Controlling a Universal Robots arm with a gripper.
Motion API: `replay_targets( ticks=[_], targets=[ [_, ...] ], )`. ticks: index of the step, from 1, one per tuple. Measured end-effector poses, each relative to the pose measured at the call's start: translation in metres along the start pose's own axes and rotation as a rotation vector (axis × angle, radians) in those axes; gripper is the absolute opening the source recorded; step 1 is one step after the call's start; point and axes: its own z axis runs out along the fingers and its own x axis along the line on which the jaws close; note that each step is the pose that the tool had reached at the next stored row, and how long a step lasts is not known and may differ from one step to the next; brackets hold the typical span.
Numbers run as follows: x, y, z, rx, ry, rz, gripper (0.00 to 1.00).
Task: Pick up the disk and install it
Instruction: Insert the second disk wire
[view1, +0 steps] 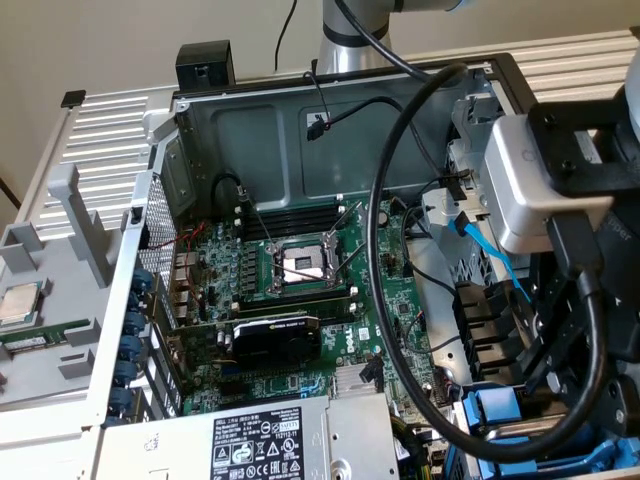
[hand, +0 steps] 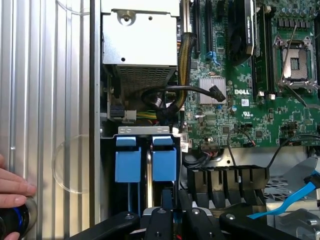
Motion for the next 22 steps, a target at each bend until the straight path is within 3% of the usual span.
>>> replay_targets(
  ticks=[22],
  targets=[
    [-0.0001, -0.0023, 0.0022, -0.0001, 0.0003, -0.001, 0.16]
  ],
)
